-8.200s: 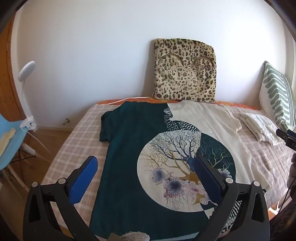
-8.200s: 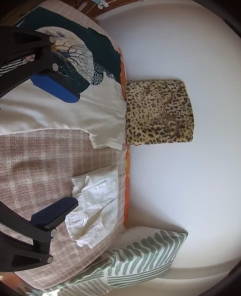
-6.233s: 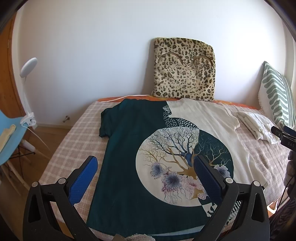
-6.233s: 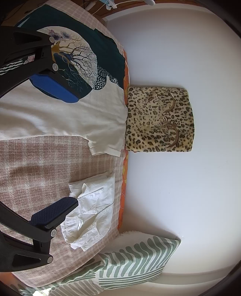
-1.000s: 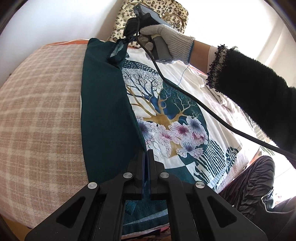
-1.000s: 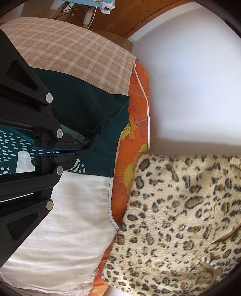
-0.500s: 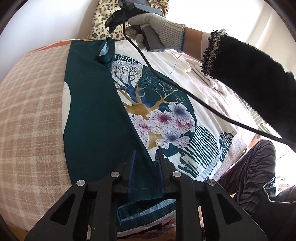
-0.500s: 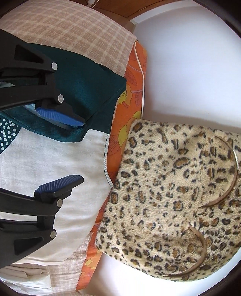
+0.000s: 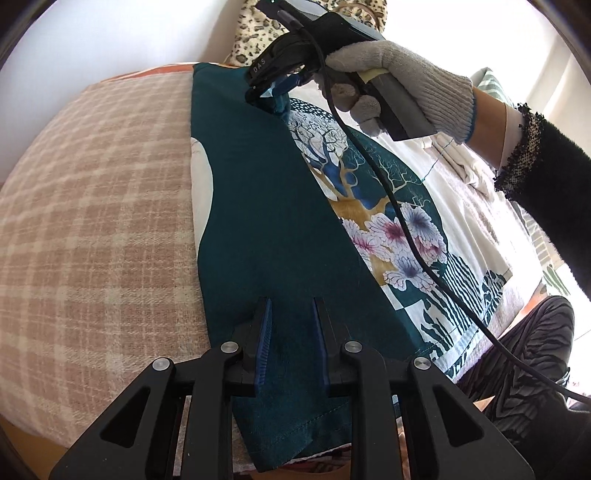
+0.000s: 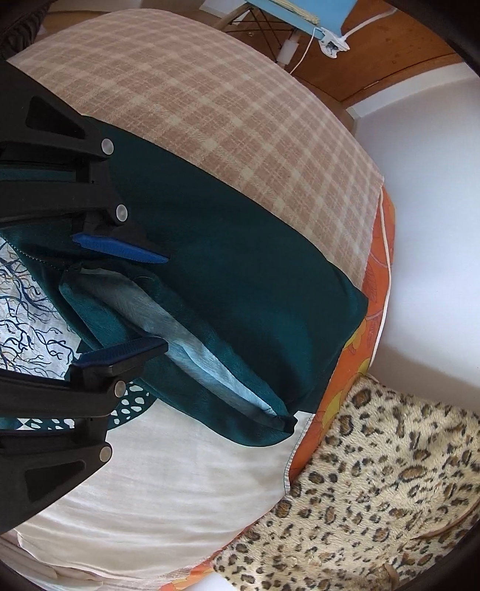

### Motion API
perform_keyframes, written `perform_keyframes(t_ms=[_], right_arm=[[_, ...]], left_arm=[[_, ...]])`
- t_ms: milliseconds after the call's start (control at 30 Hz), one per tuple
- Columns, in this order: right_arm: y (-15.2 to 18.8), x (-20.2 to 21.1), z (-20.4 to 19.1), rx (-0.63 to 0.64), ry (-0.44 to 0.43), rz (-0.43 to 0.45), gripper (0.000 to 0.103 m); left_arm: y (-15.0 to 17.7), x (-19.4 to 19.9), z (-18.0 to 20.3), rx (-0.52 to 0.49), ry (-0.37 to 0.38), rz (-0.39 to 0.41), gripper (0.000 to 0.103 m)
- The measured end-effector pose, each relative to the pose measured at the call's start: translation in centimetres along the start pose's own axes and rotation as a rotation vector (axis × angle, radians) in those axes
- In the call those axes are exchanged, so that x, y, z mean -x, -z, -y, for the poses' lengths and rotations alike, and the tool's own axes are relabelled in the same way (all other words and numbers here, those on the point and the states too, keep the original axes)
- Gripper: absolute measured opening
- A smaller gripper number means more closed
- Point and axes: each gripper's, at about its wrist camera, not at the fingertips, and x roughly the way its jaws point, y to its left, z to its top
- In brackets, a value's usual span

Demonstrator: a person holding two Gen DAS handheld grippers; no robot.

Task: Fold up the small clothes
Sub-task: 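Move both tools across to the cream side edge of the T-shirt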

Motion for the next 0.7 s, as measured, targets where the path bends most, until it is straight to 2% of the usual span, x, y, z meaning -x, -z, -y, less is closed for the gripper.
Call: perform_keyframes(t_ms=[33,67,100,167,200,267,367,500,700], right_arm=[[0.4,0.0,-0.3,0.027,0.043,-0.005,0.028],[0.8,0.0,-0.3,0.037,0.081,-0.009,0.021],[1.2,0.3,0.1,0.022,0.09,-0.009,0.017],[2.0,1.1,2.2,-0.063,0.074,-0.007,0.014],[2.4,1.5,3.5,-0.113,0.083,-0.008,0.015],[3.1,2.4,6.8,-0.235,0.099,-0.008,0.028],[4.3,3.8,10.0,-0.325,0.131,0.01,0.031],[5.3,6.7,11.2,-0.351,0.058,0.091,0.031],[7.9,11.5,11.9,-0.318,0.06,0.206,0.034]], left_arm=[[0.1,0.0,0.0,-0.005,-0.003,0.001,0.019],[0.2,0.0,0.1,-0.012,-0.006,0.002,0.019],[0.2,0.0,0.2,-0.02,-0.009,0.003,0.019],[0.4,0.0,0.2,-0.024,-0.015,0.008,0.019],[0.5,0.0,0.2,-0.026,-0.018,0.011,0.019],[0.7,0.0,0.3,-0.037,-0.026,0.013,0.019],[0.8,0.0,0.2,-0.03,-0.025,0.014,0.019],[0.6,0.3,0.1,-0.02,-0.031,0.02,0.019],[0.1,2.7,0.9,-0.054,-0.044,0.115,0.02]])
